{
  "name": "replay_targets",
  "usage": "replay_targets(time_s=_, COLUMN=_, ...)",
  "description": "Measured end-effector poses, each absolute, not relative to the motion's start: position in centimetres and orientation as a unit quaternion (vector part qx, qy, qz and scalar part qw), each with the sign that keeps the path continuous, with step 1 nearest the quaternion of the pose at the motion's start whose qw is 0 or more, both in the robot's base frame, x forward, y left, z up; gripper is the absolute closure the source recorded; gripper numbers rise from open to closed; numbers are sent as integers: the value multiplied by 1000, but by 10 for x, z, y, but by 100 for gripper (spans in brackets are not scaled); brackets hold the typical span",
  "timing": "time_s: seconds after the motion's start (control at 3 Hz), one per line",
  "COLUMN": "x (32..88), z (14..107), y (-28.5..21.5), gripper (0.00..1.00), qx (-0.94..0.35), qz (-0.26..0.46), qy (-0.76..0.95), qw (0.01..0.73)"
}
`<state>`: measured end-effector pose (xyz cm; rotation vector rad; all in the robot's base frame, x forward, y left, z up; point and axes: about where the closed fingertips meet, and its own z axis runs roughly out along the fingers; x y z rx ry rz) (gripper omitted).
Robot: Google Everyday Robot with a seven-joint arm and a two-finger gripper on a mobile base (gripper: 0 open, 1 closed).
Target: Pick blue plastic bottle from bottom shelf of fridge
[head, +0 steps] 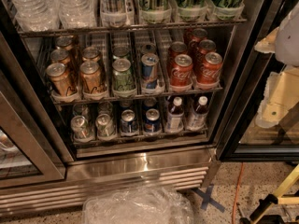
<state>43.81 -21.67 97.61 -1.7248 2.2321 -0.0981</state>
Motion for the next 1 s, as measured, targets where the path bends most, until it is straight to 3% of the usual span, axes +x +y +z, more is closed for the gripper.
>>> replay_targets(time_s=1.0, x=430, z=941, y=-214, gripper=0, qx=-588, qz=-14, qy=793, qw=160)
